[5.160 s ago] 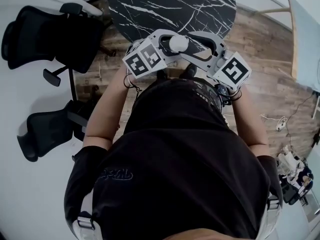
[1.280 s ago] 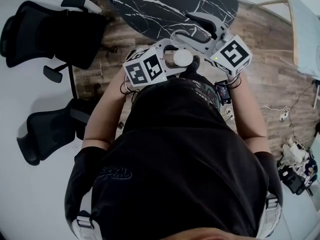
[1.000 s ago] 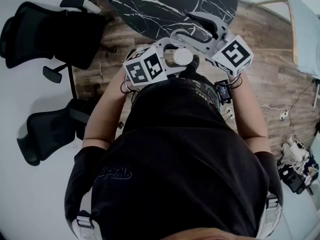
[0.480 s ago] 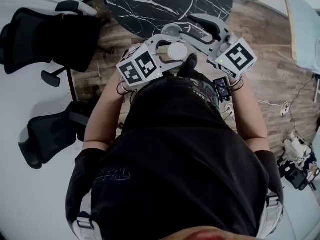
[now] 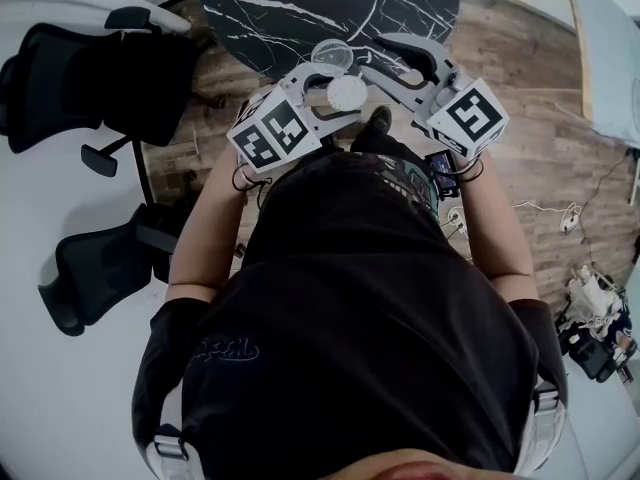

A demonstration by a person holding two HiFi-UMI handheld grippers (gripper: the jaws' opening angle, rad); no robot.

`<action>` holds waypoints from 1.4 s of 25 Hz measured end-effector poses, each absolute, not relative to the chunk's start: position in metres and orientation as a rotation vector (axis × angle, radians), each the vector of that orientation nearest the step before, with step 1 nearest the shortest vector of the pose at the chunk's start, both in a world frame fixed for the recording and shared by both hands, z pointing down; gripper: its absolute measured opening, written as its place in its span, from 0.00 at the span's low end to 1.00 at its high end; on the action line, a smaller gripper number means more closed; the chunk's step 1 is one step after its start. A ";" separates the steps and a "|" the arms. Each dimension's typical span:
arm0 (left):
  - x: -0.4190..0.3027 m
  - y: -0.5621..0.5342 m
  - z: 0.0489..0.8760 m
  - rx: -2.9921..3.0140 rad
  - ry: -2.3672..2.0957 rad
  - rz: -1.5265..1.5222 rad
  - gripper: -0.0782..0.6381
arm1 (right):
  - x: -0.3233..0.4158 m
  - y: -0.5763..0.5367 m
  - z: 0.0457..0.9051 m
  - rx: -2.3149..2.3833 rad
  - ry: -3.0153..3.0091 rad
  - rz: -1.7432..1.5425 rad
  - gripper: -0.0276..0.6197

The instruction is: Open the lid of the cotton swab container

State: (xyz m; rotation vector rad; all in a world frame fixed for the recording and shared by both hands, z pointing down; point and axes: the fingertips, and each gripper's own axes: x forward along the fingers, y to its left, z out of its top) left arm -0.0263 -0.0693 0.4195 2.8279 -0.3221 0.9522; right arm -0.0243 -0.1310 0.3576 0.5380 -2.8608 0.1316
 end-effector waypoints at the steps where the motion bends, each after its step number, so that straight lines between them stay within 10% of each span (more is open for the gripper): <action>1: -0.023 -0.073 0.420 2.820 -0.347 0.947 0.47 | -0.020 -0.133 0.360 0.542 -2.857 0.137 0.30; 15: 0.034 -0.128 0.415 2.734 -0.611 0.879 0.47 | 0.057 -0.167 0.380 0.594 -2.797 0.203 0.09; 35: 0.072 -0.181 0.431 2.610 -0.906 0.834 0.47 | 0.115 -0.203 0.405 0.590 -2.769 0.276 0.08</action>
